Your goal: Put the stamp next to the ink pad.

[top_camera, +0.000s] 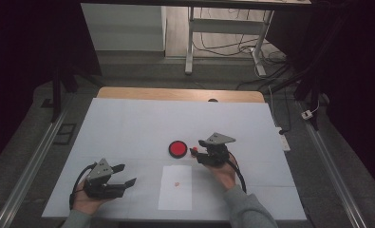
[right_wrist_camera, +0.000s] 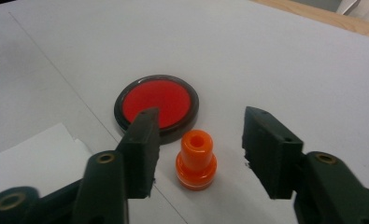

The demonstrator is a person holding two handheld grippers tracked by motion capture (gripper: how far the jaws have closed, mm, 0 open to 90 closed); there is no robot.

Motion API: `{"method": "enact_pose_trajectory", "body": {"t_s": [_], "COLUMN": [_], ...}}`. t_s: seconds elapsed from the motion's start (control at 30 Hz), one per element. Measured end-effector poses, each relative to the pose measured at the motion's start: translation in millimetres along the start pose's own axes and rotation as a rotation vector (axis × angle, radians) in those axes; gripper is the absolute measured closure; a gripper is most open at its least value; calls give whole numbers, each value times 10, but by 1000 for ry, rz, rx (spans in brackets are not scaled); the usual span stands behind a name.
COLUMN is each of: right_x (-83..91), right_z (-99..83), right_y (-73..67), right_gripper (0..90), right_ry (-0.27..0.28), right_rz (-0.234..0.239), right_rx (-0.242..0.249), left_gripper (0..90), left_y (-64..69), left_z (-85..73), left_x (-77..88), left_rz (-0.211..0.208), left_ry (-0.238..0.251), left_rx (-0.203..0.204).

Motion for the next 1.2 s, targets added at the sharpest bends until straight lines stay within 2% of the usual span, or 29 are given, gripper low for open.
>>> {"method": "enact_pose_trajectory", "body": {"t_s": [0.2,0.47,0.7,1.2], "right_x": [78,236,370,713], "right_z": [18,65,60,-62], "right_y": [-27,-17,-11,69], "right_gripper": [388,384,385,386], "right_ry": [13,49,56,72], "right_rz": [29,48,61,18], "right_rx": [-14,-33,-30,9], "left_gripper": [310,310,310,309], "left_y": [-15,-29,-34,-15], "left_z": [7,17,18,18], "left_x": [-3,-11,-11,-28], "left_rz": [3,3,7,-5], "left_ry": [3,3,4,2], "left_rx": [6,9,12,5]}}
Point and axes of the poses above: each handheld gripper's, and its own axes: x roughly backward along the jaws, z roughly out of its top, y roughly to its right, the point moved 7 cm from there along -x, roughly forward along the jaws, and after that the axes turned 4 degrees about -z, right-handed, at the moved point
